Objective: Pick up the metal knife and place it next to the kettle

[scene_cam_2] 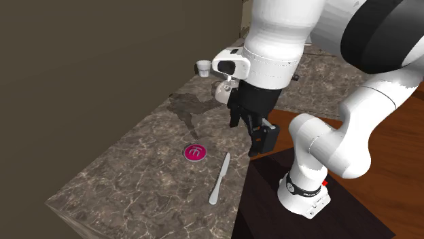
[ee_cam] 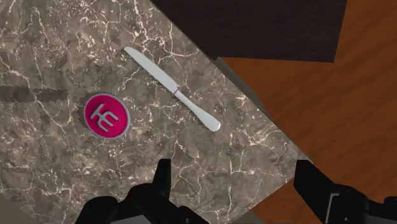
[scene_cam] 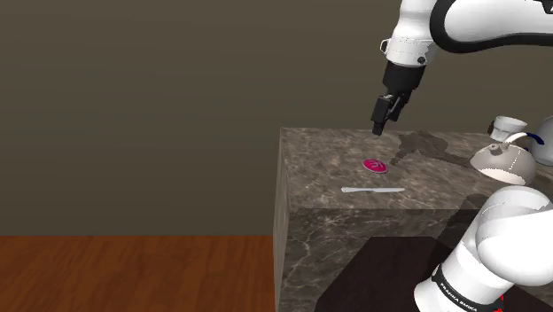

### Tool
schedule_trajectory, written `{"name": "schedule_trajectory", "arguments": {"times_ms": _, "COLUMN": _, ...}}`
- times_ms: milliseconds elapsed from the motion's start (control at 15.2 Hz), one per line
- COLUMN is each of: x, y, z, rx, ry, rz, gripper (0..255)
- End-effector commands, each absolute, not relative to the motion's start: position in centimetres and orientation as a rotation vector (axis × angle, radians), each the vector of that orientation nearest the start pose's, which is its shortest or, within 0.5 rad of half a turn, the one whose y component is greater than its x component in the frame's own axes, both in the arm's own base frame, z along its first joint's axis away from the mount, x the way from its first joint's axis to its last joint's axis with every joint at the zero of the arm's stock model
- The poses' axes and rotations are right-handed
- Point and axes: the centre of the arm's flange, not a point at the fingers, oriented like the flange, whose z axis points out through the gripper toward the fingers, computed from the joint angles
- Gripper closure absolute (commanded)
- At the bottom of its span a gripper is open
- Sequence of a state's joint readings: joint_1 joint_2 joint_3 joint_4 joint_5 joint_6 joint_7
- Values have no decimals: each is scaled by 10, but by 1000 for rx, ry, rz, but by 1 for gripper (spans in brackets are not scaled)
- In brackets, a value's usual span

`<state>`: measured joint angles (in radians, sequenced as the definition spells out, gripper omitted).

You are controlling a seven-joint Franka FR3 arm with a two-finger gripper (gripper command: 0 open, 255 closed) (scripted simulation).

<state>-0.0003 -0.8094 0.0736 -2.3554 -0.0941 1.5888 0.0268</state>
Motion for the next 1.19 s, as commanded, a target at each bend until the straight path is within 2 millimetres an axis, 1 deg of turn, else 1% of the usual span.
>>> {"name": "schedule_trajectory", "arguments": {"times_ms": 0, "x": 302, "y": 20, "z": 600, "rx": -3286, "ry": -40, "rz": -78, "gripper": 0}}
{"name": "schedule_trajectory", "arguments": {"times_ms": 264, "x": 294, "y": -11, "z": 555, "rx": -3236, "ry": -343, "rz": -61, "gripper": 0}}
{"name": "schedule_trajectory", "arguments": {"times_ms": 528, "x": 291, "y": -41, "z": 509, "rx": -3157, "ry": -635, "rz": -44, "gripper": 0}}
{"name": "schedule_trajectory", "arguments": {"times_ms": 792, "x": 291, "y": -70, "z": 462, "rx": -3052, "ry": -915, "rz": -27, "gripper": 0}}
{"name": "schedule_trajectory", "arguments": {"times_ms": 1122, "x": 298, "y": -104, "z": 403, "rx": -2886, "ry": -1245, "rz": -6, "gripper": 0}}
